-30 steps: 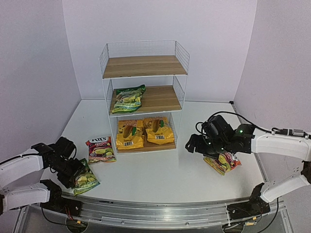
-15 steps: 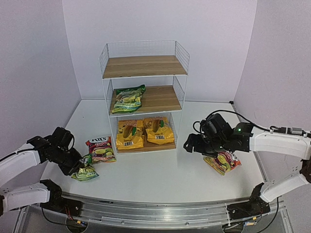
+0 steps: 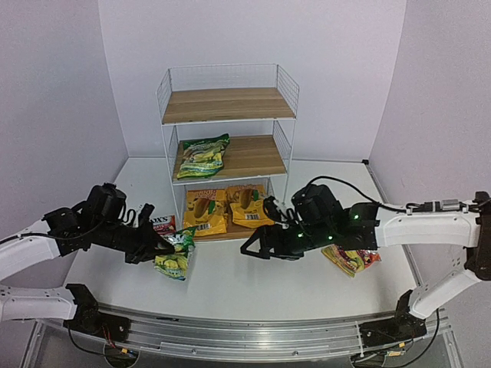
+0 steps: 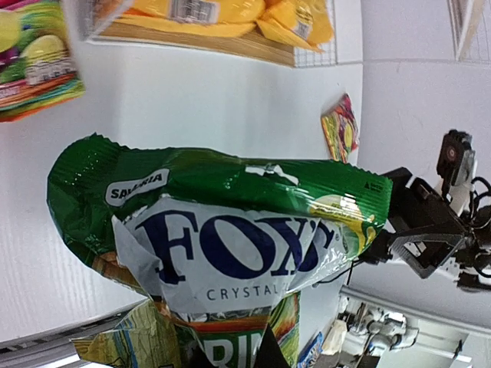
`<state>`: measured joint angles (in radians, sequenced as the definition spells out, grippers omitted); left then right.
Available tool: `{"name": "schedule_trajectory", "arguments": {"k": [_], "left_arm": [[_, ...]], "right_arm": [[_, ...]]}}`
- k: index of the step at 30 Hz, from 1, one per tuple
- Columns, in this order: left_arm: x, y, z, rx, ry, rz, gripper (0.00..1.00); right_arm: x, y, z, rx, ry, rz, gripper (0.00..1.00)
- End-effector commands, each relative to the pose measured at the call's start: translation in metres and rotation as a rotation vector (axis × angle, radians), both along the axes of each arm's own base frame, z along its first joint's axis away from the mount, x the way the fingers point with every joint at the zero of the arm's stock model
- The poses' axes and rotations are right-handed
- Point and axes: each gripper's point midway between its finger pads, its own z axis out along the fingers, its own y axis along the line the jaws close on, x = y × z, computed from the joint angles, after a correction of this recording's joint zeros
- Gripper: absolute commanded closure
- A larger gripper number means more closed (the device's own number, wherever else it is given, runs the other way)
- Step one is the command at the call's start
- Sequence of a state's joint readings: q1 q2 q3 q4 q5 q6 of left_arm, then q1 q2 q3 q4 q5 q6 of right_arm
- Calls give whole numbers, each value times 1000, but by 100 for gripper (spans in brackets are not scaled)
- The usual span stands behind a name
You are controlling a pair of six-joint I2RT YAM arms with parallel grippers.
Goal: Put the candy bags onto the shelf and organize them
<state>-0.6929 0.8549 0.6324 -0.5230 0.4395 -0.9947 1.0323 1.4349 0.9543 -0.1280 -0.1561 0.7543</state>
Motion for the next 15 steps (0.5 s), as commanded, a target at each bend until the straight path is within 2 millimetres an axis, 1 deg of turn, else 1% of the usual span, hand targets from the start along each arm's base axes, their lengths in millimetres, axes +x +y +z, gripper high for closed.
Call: {"name": "schedule_trajectory", "arguments": {"k": [1,3,4,5,7,9,11,12,15], "left_arm": [[13,-53,46,-98,-181,-35,100],[14,-67,45,-64,-208,-10,100],[18,-70,45,-35,-227,30,100],[17,-74,45,-22,-235,55,100],[21,-80,46,-42,-252,122,100],[21,-89,47,-100,-259,160,100],[23,-98,52,-148,-276,188,100],[23,-102,53,-150,-284,202,100],[24,-113,56,-135,-302,238,100]], "right_arm": [[-5,54,37,218,-21,31,18],[-7,62,40,243,-19,21,19],[-11,65,42,248,-23,22,19],[-15,65,41,246,-30,20,20],[-23,65,41,244,-38,26,20],[-26,59,35,232,-25,7,20],[-30,55,27,219,-9,-5,20],[-34,55,23,213,-7,2,20],[-47,63,22,199,-28,41,20]]}}
